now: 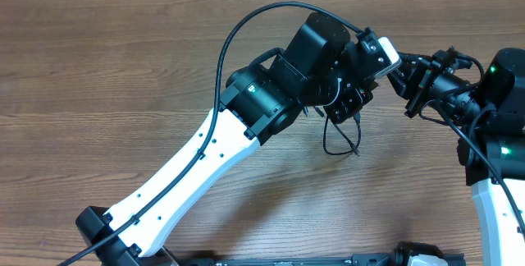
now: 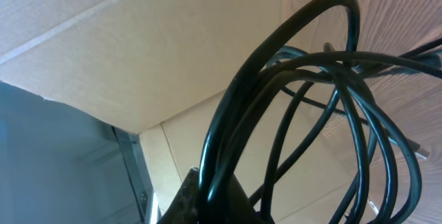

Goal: Untangle cables

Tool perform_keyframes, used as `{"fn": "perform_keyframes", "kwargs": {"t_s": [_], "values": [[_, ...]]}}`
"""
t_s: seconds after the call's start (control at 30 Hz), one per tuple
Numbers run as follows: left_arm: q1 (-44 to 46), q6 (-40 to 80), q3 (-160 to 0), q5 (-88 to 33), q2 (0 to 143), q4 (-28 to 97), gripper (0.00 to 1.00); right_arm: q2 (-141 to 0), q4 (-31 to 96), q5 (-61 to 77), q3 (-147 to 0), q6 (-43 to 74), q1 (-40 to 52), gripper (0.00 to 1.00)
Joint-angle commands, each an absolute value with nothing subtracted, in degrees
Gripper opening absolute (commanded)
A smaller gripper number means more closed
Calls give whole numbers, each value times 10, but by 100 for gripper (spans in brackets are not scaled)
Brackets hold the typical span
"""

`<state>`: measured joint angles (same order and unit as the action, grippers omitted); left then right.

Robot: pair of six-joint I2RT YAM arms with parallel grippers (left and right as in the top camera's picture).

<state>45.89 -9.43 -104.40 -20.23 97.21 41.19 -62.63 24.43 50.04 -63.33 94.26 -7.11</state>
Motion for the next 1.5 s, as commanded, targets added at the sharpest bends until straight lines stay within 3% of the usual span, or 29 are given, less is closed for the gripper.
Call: {"fn": "perform_keyframes", "kwargs": {"t_s": [0.0,0.17,0.23,0.47,0.5,0.63,0.9,1.23,1.3,1.47], "values": [[457,-99,-1052,-189,978,407,4,-621,241,499,-642,920,-68,12],[456,-99,-1052,-189,978,407,4,-621,241,468,-642,910,-68,22],[452,-99,-1052,-189,978,407,4,-621,241,451,-642,893,-68,31],[428,-76,-1052,-211,976,407,4,-621,242,403,-642,694,-68,87],[421,-76,-1052,-242,976,407,4,-621,245,398,-642,650,-68,99],[376,-77,-1052,-390,974,405,4,-621,273,373,-642,530,-68,100],[272,-141,-1052,-660,974,400,4,-620,322,348,-642,459,-68,100],[253,-144,-1052,-663,974,356,4,-618,336,482,-642,489,-68,99],[258,-144,-1052,-663,974,339,4,-618,336,500,-642,514,-68,93],[272,-153,-1052,-641,974,325,4,-618,336,527,-642,525,-68,66]]}}
